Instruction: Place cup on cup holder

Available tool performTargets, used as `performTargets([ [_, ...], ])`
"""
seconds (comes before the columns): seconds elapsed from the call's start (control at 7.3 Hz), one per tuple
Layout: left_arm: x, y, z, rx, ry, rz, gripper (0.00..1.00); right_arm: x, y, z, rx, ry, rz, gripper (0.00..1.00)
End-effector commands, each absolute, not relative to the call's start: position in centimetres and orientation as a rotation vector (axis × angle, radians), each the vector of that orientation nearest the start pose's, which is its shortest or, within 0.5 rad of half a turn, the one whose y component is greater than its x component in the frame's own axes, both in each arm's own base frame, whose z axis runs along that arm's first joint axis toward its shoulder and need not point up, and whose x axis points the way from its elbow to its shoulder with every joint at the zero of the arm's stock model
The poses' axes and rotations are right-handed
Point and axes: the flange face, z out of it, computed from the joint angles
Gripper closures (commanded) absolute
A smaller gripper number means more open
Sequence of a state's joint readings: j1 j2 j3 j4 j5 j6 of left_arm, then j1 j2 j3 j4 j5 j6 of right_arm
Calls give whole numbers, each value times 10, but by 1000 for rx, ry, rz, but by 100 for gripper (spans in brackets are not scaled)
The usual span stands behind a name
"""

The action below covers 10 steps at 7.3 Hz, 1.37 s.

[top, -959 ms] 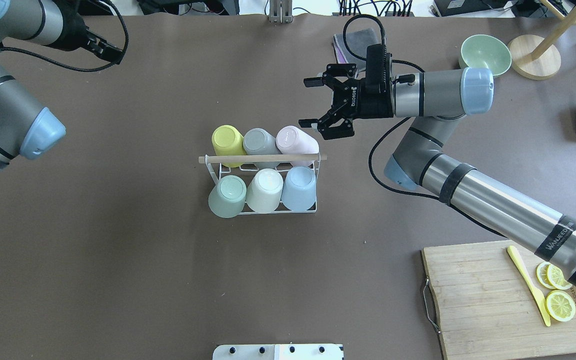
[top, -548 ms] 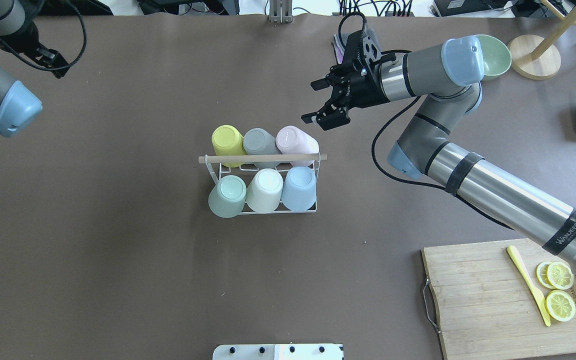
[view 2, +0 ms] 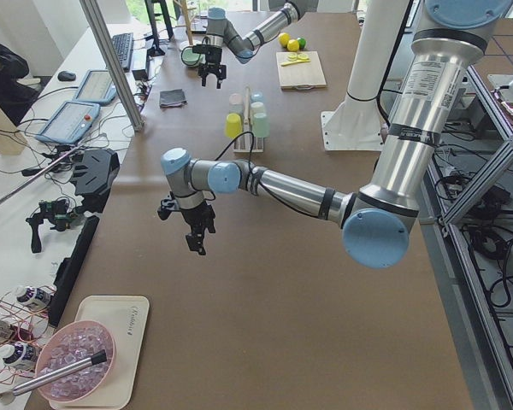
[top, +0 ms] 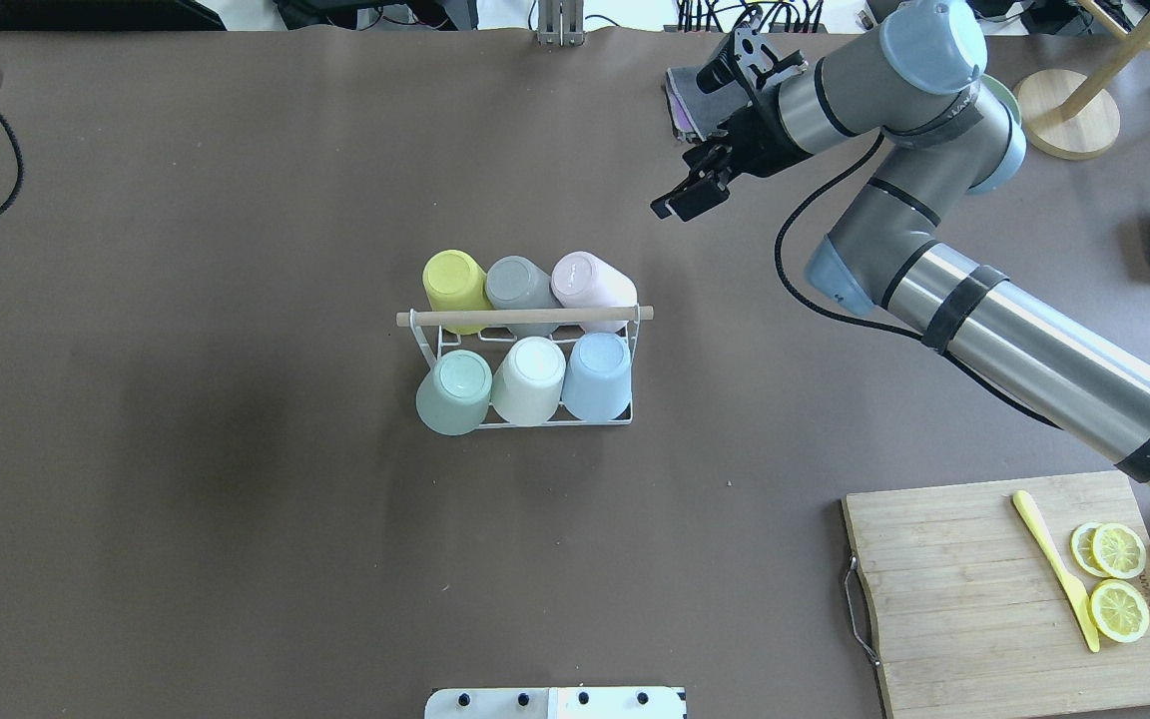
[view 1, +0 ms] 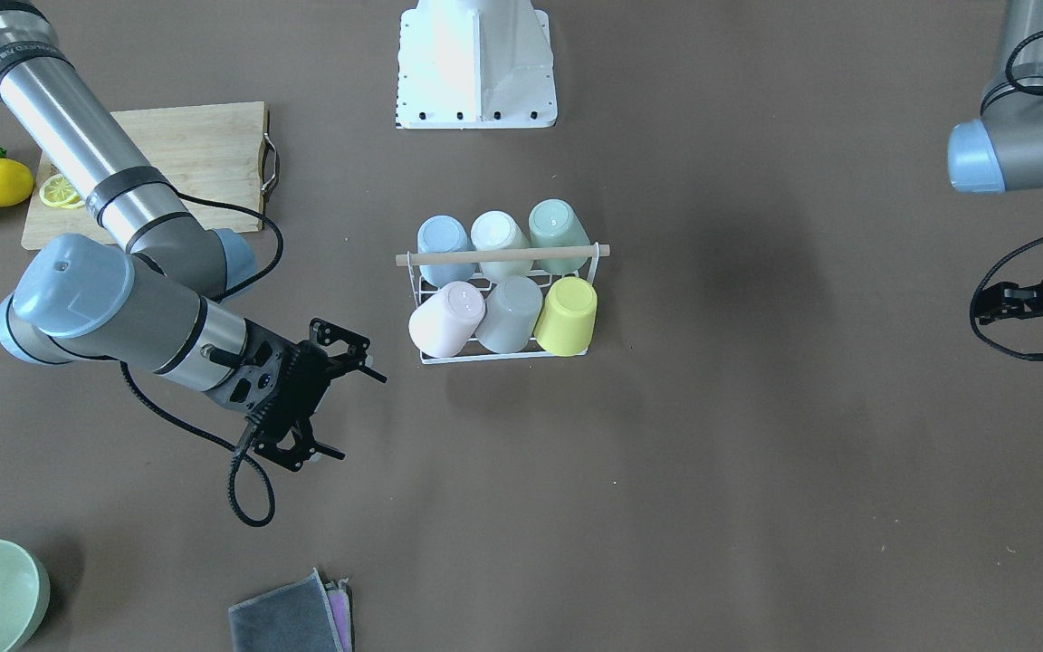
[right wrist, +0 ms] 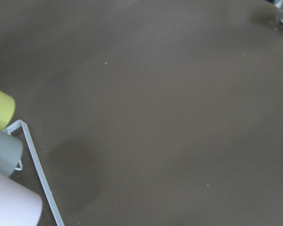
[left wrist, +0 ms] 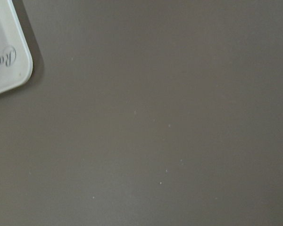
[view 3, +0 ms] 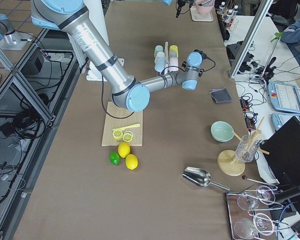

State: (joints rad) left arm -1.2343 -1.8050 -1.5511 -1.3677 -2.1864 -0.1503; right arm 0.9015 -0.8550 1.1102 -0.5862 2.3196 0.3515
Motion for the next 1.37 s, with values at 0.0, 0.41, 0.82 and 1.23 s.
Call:
performTargets([
  [0.0,36,-537,626,-229,760,-9,2,-393,-647,353,444,-1045,-601,0],
  [0.41,-39,-484,635,-181,808,-144,2,-340,-676,389,180,-901,-405,0],
  [0.82,-39,-476,629,-171,802,-138,2,-276,-635,431,-43,-737,-251,0],
  [1.23,-42,-472,630,-132,791,-124,2,-149,-533,493,-91,-693,-111,0],
])
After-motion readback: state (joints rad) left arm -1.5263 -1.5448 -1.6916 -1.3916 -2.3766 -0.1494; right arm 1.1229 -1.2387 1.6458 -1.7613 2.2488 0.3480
